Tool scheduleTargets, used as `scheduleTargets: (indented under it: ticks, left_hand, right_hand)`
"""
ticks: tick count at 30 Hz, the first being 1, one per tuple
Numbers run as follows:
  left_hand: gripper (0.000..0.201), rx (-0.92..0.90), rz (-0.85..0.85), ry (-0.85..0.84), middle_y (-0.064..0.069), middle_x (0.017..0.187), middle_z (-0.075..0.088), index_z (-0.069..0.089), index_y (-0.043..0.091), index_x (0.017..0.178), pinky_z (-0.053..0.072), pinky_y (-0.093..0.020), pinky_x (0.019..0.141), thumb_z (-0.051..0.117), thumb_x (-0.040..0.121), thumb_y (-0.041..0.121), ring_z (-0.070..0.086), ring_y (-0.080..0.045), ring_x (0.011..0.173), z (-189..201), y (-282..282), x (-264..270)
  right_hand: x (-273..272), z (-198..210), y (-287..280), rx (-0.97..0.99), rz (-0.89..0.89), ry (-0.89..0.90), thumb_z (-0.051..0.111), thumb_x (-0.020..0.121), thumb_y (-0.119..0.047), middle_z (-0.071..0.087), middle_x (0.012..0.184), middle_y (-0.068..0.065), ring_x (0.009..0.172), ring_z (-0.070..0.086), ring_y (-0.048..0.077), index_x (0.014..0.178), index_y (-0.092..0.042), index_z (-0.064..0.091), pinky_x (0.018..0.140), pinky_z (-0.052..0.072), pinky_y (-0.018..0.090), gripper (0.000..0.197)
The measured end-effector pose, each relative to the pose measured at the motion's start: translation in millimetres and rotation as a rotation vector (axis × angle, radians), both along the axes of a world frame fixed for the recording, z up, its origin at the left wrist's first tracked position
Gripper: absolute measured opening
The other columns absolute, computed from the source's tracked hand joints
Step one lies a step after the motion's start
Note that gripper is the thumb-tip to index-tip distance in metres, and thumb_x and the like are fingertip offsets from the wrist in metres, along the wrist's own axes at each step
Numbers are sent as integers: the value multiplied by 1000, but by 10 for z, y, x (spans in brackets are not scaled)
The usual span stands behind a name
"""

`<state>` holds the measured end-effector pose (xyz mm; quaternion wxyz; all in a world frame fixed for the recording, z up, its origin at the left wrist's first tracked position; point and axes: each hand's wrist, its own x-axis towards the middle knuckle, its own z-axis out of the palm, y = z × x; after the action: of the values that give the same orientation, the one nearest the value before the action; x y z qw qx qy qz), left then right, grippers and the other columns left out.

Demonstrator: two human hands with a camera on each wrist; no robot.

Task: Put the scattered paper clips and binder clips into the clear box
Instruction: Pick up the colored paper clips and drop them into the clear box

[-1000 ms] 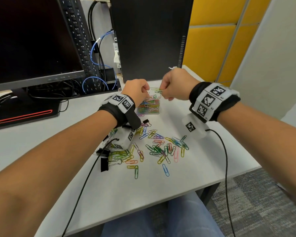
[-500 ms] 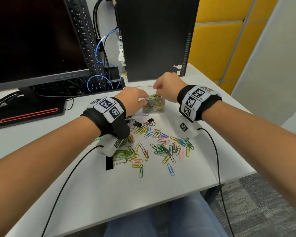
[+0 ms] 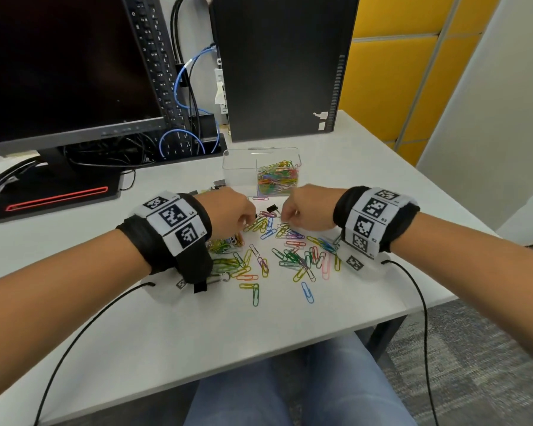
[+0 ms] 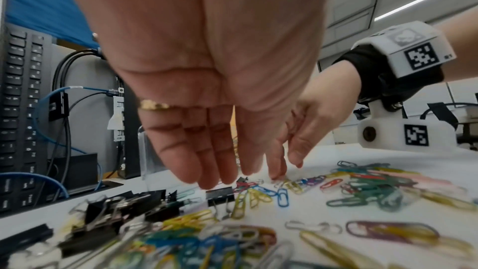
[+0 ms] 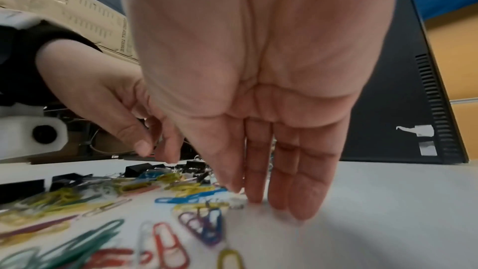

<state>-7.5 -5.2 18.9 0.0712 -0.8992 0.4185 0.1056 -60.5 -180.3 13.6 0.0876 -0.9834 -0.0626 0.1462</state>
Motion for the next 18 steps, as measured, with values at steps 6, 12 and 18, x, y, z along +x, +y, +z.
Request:
scheduleTargets:
  ticks: [6, 12, 18]
  left_hand:
    - [44, 176, -16, 70, 3, 122, 60, 58, 25, 124, 47, -32, 97, 51, 85, 7, 55, -18, 112, -27, 148, 33]
    - [33, 142, -6, 51, 0, 107, 65, 61, 21, 118, 47, -27, 83, 58, 85, 13, 54, -14, 89, -62, 124, 47]
    - [17, 156, -23, 10, 0, 92, 56, 63, 14, 103, 39, -25, 74, 55, 90, 23, 47, -14, 84, -64, 92, 62]
  right_hand:
    - [-57, -48, 147, -75, 60, 67, 68, 82, -40, 70, 109, 9, 100, 64, 26, 111, -9, 69, 89, 54, 37, 42]
    - [-12, -63, 226, -74, 75, -7, 66, 84, -11, 70, 111, 5, 100, 64, 23, 110, -9, 71, 88, 54, 32, 26]
    - [42, -78, 222, -124, 85, -11, 59, 83, -4, 70, 106, 12, 97, 65, 29, 101, -3, 71, 86, 55, 37, 22]
